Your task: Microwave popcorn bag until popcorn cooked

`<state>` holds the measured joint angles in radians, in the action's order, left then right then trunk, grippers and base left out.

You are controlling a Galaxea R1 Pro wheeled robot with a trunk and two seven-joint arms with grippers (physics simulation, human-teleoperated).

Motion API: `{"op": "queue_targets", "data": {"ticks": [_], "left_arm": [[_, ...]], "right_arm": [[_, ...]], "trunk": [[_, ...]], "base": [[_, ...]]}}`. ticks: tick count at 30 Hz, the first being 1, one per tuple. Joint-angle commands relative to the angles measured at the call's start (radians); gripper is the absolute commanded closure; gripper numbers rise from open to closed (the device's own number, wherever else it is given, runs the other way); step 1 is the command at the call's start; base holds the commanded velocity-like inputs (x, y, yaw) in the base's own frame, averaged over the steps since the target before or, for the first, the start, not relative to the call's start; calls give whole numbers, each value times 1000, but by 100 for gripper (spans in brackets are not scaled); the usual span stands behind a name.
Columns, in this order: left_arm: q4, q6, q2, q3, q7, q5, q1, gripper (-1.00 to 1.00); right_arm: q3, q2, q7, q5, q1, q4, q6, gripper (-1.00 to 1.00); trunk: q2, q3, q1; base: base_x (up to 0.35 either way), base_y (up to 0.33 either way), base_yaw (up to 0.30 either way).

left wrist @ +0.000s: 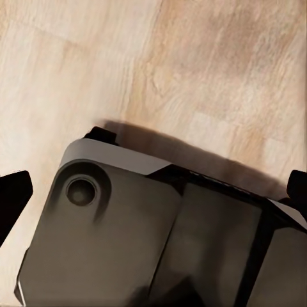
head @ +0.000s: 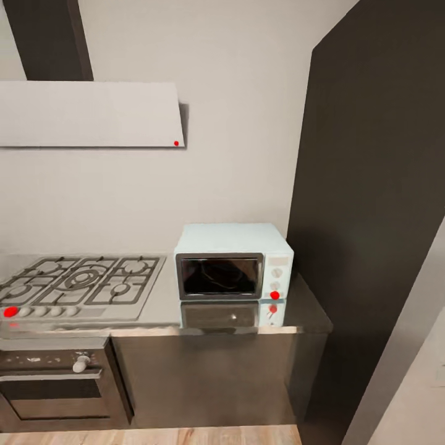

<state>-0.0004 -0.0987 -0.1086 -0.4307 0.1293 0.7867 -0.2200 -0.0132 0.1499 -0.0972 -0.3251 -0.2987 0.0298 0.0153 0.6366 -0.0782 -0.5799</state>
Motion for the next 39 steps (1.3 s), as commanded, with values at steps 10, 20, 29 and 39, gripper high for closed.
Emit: {"op": "queue_targets", "data": {"ticks": [10, 20, 29, 39], "left_arm": [[0, -7, 0, -8, 5, 11, -1, -100], [0, -7, 0, -8, 4, 11, -1, -100], [0, -7, 0, -8, 5, 11, -1, -100], [0, -7, 0, -8, 5, 10, -1, -100]], "right_arm": [[-1, 0, -3, -3, -2, 2, 3, -100], [-1, -1, -3, -1, -1, 2, 5, -100], [-1, -1, -5, 3, -1, 2, 27, -100], [9, -80, -24, 7, -2, -105, 23, -100]], "trunk": [[1, -6, 0], [1, -7, 0], [1, -7, 0], [1, -7, 0]], "base": [[63, -77, 177], [1, -1, 4], [0, 0, 0], [0, 0, 0]]}}
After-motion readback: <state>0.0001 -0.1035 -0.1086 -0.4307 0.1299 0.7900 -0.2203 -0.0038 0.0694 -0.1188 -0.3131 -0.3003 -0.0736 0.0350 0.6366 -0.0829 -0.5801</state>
